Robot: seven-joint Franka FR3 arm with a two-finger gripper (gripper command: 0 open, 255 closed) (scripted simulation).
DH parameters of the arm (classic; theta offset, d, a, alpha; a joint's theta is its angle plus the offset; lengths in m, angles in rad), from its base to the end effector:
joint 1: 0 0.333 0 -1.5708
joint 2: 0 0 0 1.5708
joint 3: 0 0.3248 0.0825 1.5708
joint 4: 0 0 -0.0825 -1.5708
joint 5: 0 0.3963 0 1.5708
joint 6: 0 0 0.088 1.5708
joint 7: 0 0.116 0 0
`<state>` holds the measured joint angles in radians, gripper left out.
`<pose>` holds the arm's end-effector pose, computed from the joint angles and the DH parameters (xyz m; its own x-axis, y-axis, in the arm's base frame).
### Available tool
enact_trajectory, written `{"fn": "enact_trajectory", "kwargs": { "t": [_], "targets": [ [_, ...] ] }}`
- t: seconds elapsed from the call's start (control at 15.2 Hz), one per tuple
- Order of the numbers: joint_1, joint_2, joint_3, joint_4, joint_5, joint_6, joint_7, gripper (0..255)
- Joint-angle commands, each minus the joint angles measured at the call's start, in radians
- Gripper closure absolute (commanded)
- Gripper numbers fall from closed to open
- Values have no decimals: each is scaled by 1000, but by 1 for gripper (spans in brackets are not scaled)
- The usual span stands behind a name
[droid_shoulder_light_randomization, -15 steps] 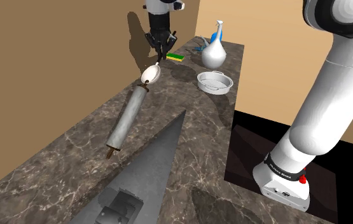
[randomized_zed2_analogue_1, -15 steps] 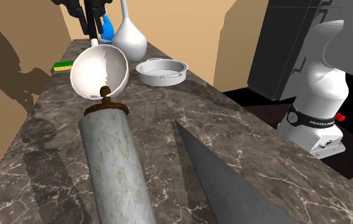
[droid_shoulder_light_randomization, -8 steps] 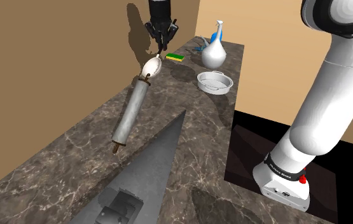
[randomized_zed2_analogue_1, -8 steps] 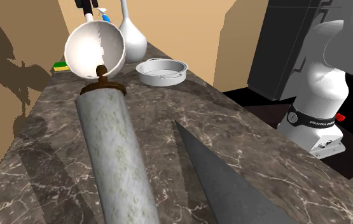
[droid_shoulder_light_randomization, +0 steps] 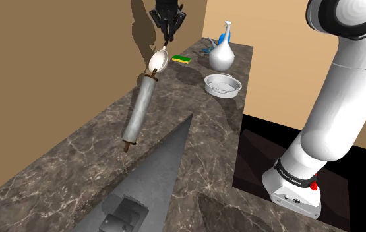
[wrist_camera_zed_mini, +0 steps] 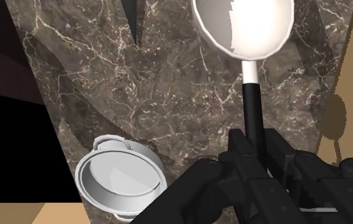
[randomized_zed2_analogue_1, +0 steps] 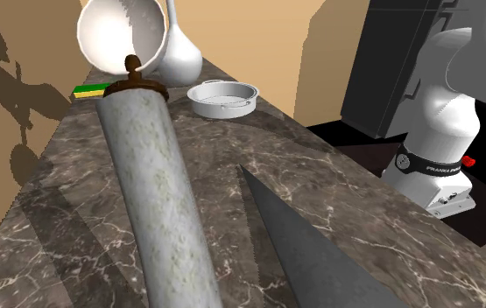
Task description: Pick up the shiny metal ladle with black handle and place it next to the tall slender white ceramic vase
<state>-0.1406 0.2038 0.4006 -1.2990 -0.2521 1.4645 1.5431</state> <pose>0.6091 0.1003 0.6346 0.2528 -0.9523 0.1707 -0.9673 -0.2521 0.0260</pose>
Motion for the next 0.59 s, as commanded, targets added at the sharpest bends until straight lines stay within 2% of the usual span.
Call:
{"fn": "enact_trajectory", "kwargs": {
  "t": [0.0,0.53],
  "targets": [
    [6,18,1,51,-8,-35,-4,255],
    [50,103,5,286,-51,-189,-16,255]
  ]
}}
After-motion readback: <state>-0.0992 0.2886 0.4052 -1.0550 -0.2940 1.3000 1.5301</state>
